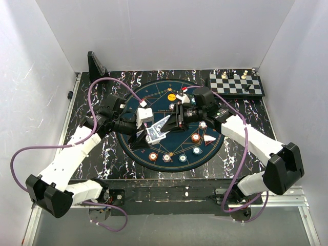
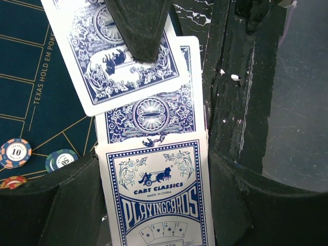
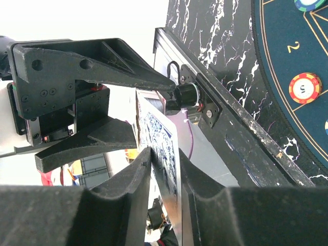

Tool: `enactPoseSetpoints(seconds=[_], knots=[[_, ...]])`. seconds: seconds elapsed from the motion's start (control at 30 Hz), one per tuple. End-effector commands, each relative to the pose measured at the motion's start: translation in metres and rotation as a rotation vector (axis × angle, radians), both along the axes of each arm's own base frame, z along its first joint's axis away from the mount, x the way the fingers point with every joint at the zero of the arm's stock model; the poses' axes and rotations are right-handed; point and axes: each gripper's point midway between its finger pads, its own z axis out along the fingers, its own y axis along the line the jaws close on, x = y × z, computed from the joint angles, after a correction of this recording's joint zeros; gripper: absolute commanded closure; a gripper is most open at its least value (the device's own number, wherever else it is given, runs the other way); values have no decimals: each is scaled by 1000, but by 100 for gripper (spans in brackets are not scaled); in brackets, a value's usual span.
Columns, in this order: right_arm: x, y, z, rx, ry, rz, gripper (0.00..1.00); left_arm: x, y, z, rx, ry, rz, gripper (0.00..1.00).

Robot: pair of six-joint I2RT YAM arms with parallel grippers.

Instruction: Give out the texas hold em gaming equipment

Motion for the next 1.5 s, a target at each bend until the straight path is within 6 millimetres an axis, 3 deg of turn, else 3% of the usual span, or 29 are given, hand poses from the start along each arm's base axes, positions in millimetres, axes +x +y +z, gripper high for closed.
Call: enactPoseSetpoints(seconds=[0.0,0.13,0.43,0.6,0.73,0.83,0.93,1.07,1.13,1.23,1.37,1.47], knots=[[7,-5,21,17,-77,-28,73,-7,-1,17,-55,-60,-22,100],[8,-4,24,30,-75,-32,84,-10,1,14,-46,-59,-20,100],[15,-8,36,44,-99,-39,88,-17,7,9,-37,-54,-7,100],[31,-17,52,67,-129,-75,98,-21,9,9,-37,-52,-7,100],[49,-20,53,81,-128,-93,99,-26,13,11,-27,-49,-11,100],[64,-14,36,74,-91,-92,99,-28,14,17,-30,-50,-9,100],[81,3,6,59,-38,-67,99,-30,14,29,-39,-52,-7,100],[100,45,-36,-10,17,0,99,-31,12,41,-56,-51,-3,100],[110,71,-69,-64,69,44,99,-31,12,44,-58,-51,-1,100],[124,110,-83,-76,85,93,99,-29,12,46,-57,-60,4,100],[131,145,-104,-97,141,123,99,-29,12,47,-59,-61,1,100],[135,158,-118,-104,181,108,87,-30,12,50,-66,-70,-4,100]])
